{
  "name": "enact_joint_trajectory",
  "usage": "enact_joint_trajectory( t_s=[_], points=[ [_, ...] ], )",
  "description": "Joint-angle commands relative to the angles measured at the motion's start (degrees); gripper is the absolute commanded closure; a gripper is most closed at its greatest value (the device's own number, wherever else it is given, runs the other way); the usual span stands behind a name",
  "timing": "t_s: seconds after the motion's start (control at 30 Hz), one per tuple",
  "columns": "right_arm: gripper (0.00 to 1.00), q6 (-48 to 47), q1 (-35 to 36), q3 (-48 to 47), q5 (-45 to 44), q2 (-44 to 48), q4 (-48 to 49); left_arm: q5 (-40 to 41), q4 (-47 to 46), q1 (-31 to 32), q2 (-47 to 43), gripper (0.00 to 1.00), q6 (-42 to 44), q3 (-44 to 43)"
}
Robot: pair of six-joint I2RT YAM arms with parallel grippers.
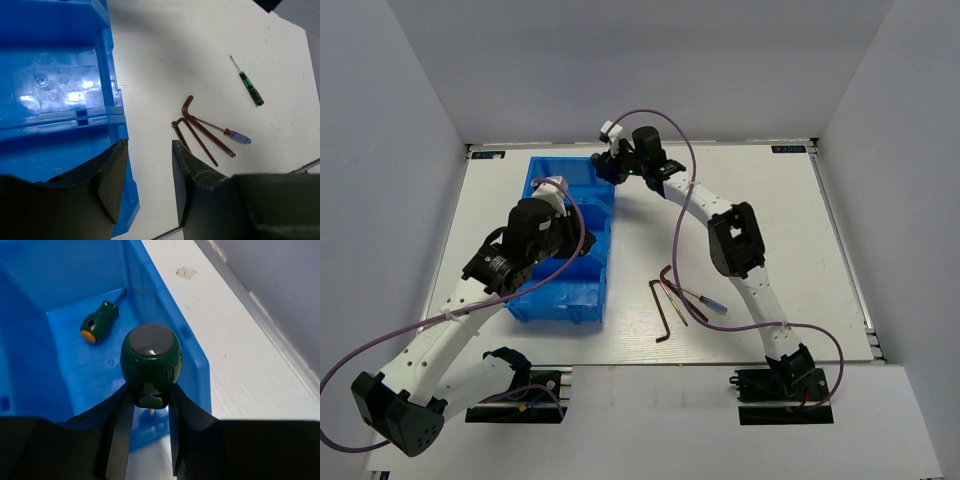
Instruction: Sort the tools into containers
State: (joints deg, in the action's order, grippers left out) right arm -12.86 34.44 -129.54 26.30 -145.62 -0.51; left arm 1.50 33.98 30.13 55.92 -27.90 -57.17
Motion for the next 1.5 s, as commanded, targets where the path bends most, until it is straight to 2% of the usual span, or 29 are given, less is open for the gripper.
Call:
enact_joint_trajectory(
  t_s=[0.0, 0.07, 0.17, 0.2, 0.23, 0.3, 0.33, 0.5, 0.53, 0.6, 0.63, 0.7, 0.73, 0.77, 0.8, 0.83, 0.9, 0.93, 0.97, 1.0, 1.03, 1.07, 1.1, 1.2, 1.37, 1.47],
  points=[
    [1.00, 0.1, 2.6, -4.4, -2.0, -0.9, 12.8, 1.2, 1.8, 0.3, -0.9, 0.48, -0.4, 0.4],
    [1.00, -0.6, 3.4, -0.7, -2.2, -0.4, 16.3, 1.2, 1.8, 0.3, -0.9, 0.48, -0.4, 0.4],
    [0.99, 0.2, 4.2, 0.3, -2.7, -0.7, 16.7, 1.2, 1.8, 0.3, -0.9, 0.43, -0.4, 0.4],
    [0.71, 0.6, 4.5, 1.4, -3.1, -0.3, 17.2, 1.2, 1.8, 0.3, -0.9, 0.38, -0.4, 0.4],
    [0.57, 1.3, 4.4, 1.8, -3.8, 0.1, 17.5, 1.2, 1.3, 0.3, -0.4, 0.36, -0.4, 0.4],
    [0.44, 2.3, 4.1, 4.3, -3.9, 2.1, 17.9, 0.7, 0.0, 0.3, 0.2, 0.28, -0.4, 0.4],
    [0.39, 2.6, 3.8, 5.0, -3.5, 3.0, 18.3, 0.1, -0.6, 0.3, 1.0, 0.28, -0.4, 1.0],
    [0.36, 3.6, 1.8, 11.4, -4.0, 11.0, 17.5, -4.0, -5.2, 0.3, 5.4, 0.28, -0.4, 1.0],
    [0.36, 4.3, 0.6, 13.2, -5.4, 13.7, 15.0, -5.2, -5.9, 0.3, 6.2, 0.31, -0.4, 1.0],
    [0.43, 4.2, 0.1, 15.7, -8.8, 18.2, 11.9, -6.3, -6.6, 0.3, 8.4, 0.41, -0.4, -0.6],
    [0.60, 3.5, -1.5, 16.8, -14.1, 22.9, 4.2, -8.2, -7.2, 0.8, 11.3, 0.57, 0.4, -2.1],
    [0.90, 1.6, -2.9, 17.5, -17.5, 25.6, -3.2, -9.8, -7.2, 1.4, 15.2, 0.77, 1.1, -3.9],
    [1.00, 1.1, -4.3, 18.7, -22.7, 26.9, -13.7, -11.8, -7.2, 1.4, 17.4, 0.92, 1.1, -5.8],
    [1.00, -0.5, -5.9, 19.2, -25.1, 30.0, -17.6, -12.3, -7.2, 2.3, 22.2, 0.97, 1.6, -7.1],
    [1.00, -1.6, -7.8, 19.7, -24.6, 30.8, -26.2, -12.9, -6.0, 3.4, 24.6, 1.00, 1.6, -8.2],
    [1.00, -3.9, -8.5, 21.0, -24.3, 31.5, -30.6, -13.4, -5.2, 4.2, 27.2, 1.00, 1.6, -10.7],
    [1.00, -5.3, -12.4, 23.7, -22.0, 33.9, -45.9, -12.5, -1.1, 6.6, 34.2, 1.00, 1.1, -13.6],
    [0.99, -6.3, -13.1, 26.5, -21.0, 35.7, -49.0, -11.1, 0.6, 7.5, 36.4, 0.97, -0.3, -16.8],
    [0.84, -6.2, -13.9, 29.7, -21.1, 36.4, -55.1, -10.3, 2.1, 8.4, 38.5, 0.82, -1.0, -18.2],
    [0.55, -6.6, -16.0, 33.9, -20.1, 37.2, -56.4, -9.6, 3.4, 9.3, 40.3, 0.71, -1.8, -19.5],
    [0.44, -6.9, -16.7, 36.0, -19.1, 40.3, -57.4, -9.1, 4.8, 11.2, 43.3, 0.62, -2.4, -21.6],
    [0.38, -6.9, -18.1, 43.3, -18.7, 41.5, -57.3, -8.3, 4.8, 12.1, 44.4, 0.56, -3.5, -22.5],
    [0.31, -7.1, -18.8, 45.7, -18.5, 43.7, -56.4, -8.3, 4.8, 13.0, 45.5, 0.42, -3.5, -23.1],
    [0.27, -8.2, -19.6, 54.0, -18.0, 47.4, -54.6, -7.7, 4.8, 15.6, 49.0, 0.33, -4.1, -26.4],
    [0.25, -8.6, -19.6, 60.9, -15.7, 47.8, -51.8, -5.1, 5.6, 17.6, 51.0, 0.33, -4.6, -29.2],
    [0.27, -7.0, -19.1, 62.6, -16.5, 45.7, -48.1, -3.1, 5.6, 17.6, 48.1, 0.33, -5.8, -28.6]
  ],
)
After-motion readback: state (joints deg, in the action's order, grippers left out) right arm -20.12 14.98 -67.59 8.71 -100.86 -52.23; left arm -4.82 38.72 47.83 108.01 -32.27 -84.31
